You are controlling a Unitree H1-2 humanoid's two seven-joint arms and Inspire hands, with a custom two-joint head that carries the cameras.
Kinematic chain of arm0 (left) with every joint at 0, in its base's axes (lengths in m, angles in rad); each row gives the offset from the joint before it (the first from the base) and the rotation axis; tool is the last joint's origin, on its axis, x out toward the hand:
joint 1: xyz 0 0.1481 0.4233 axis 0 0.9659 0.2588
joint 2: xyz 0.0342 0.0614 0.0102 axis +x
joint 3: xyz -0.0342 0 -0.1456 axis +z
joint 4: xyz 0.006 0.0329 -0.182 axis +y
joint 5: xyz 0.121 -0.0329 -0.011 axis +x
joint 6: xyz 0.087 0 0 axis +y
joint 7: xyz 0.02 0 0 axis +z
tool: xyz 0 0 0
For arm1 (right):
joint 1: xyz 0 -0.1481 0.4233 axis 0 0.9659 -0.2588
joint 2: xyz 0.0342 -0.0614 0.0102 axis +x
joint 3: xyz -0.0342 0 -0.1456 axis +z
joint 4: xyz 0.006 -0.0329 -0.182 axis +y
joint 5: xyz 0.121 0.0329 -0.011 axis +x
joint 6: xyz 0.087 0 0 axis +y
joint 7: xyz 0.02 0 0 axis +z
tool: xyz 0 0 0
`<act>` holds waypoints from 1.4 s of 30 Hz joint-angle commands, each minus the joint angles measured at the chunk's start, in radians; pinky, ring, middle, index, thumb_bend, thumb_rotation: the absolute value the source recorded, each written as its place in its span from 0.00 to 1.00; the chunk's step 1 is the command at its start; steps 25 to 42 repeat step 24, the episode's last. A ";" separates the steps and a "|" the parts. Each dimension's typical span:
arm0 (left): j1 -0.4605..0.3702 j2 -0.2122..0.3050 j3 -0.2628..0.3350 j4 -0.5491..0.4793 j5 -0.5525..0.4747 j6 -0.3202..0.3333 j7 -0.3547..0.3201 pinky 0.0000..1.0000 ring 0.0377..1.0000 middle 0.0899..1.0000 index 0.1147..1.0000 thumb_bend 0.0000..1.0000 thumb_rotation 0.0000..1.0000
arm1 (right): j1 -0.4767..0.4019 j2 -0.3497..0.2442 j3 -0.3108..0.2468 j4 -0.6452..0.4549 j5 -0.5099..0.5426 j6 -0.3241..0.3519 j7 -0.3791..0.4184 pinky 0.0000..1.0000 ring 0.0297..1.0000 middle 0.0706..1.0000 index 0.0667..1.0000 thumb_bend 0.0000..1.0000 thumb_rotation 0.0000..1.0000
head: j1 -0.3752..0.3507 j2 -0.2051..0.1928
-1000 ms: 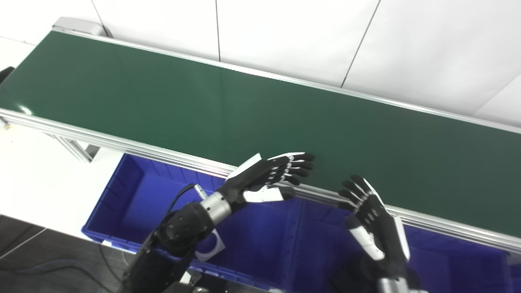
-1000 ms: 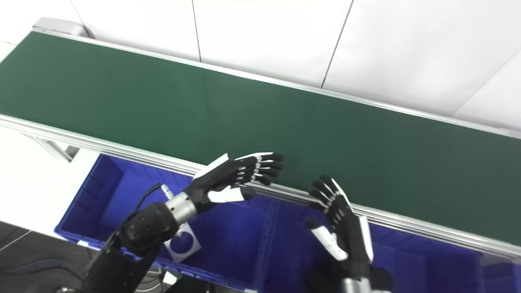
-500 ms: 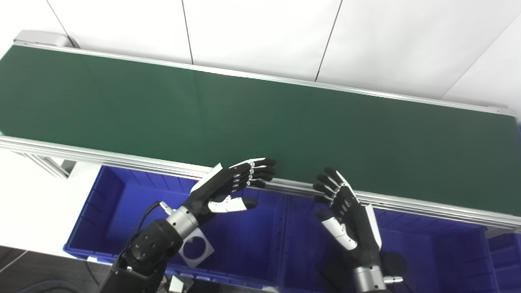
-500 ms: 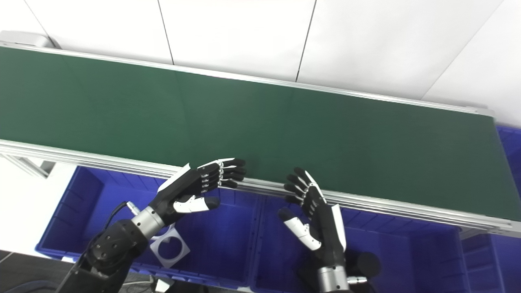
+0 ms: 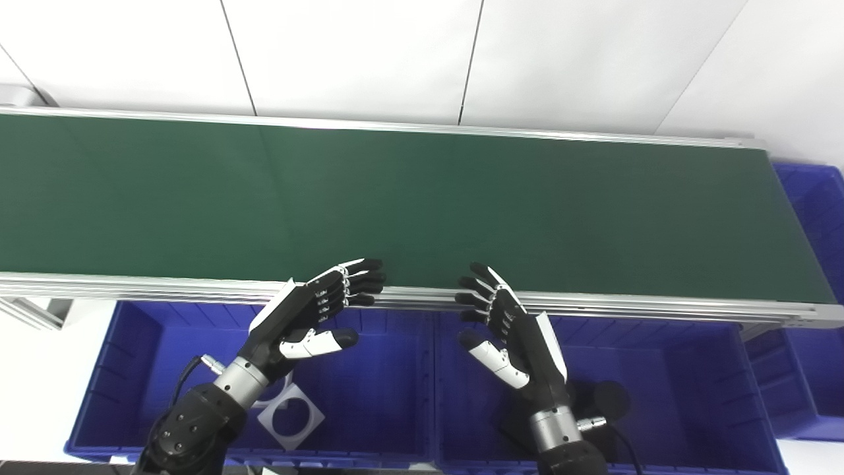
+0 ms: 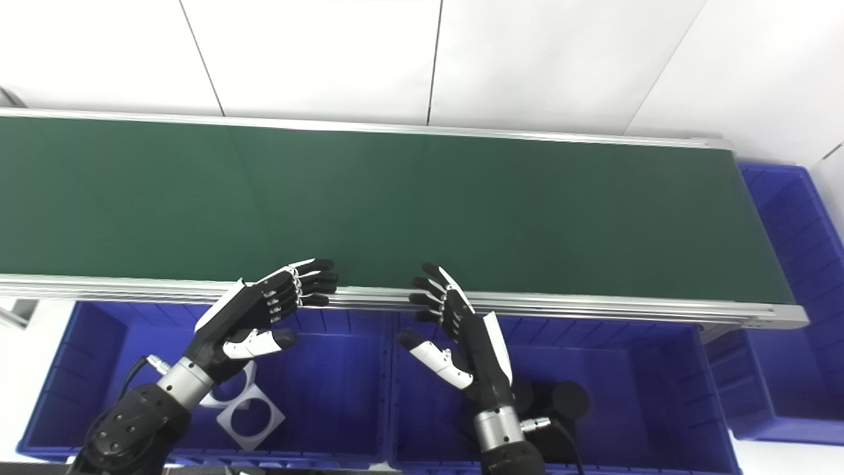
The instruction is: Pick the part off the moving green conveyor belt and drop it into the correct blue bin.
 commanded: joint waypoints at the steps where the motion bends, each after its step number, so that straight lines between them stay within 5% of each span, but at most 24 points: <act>1: -0.018 0.002 0.000 -0.016 -0.018 -0.035 -0.011 0.80 0.82 0.82 0.83 0.92 0.54 | -0.002 0.005 0.003 -0.029 0.017 -0.048 0.001 0.71 0.78 0.82 0.90 0.79 0.63 | 0.008 0.002; 21: 0.001 -0.028 -0.013 -0.064 0.002 -0.011 0.010 0.80 0.82 0.81 0.84 0.93 0.53 | 0.024 -0.011 -0.009 -0.050 -0.023 -0.101 -0.037 0.67 0.75 0.80 0.86 0.72 0.65 | 0.107 0.003; 42: 0.010 -0.030 -0.013 -0.077 0.001 -0.013 0.011 0.80 0.82 0.82 0.84 0.93 0.53 | 0.038 -0.008 -0.008 -0.067 -0.065 -0.109 -0.060 0.66 0.75 0.79 0.85 0.72 0.68 | 0.109 0.006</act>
